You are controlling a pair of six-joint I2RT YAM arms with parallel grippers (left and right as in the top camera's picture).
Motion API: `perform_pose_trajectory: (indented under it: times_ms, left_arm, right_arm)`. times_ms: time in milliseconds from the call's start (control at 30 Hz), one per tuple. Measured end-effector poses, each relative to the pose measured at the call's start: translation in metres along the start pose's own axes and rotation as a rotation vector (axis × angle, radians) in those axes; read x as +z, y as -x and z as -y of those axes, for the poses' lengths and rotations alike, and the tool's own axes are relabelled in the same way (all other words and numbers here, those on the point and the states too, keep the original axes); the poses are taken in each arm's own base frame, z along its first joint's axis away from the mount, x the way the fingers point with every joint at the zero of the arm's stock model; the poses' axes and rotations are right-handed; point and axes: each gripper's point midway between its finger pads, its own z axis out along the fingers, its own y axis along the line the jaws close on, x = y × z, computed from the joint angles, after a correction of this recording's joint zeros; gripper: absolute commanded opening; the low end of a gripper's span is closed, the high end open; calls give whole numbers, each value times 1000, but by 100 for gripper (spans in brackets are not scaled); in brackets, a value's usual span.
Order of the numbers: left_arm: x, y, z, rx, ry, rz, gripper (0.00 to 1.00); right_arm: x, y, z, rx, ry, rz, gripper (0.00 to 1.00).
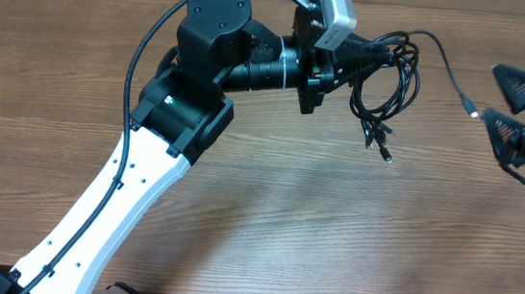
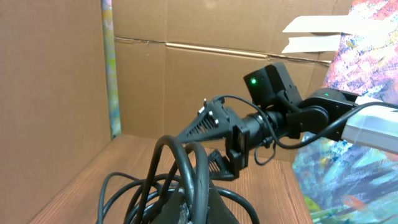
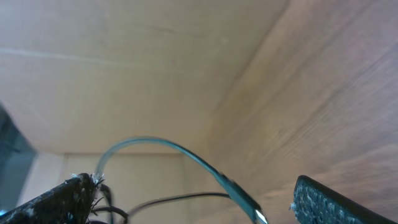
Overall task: Untangle cables
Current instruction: 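Bring the right gripper back toward the cables held by the left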
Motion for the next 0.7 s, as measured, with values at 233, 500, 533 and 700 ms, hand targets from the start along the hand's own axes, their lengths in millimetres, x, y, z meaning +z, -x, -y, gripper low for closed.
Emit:
perform_pose_trajectory:
  times_ms: [233,500,533,700]
  left_arm:
    - [0,-1,0,-1,0,-2,4]
    - [0,-3,0,-10,-1,-10,4]
    - [0,-3,0,-11,-2,-10,4]
    - [0,-5,1,-19,-8,-18,4]
  right_arm:
    - [9,-38,-12,-101,55,-147,100]
    - [17,-101,-68,-335,248,-323,100]
    - [16,-105,-74,-361,273,-334,100]
    - [10,-111,-88,-401,337,-355,100]
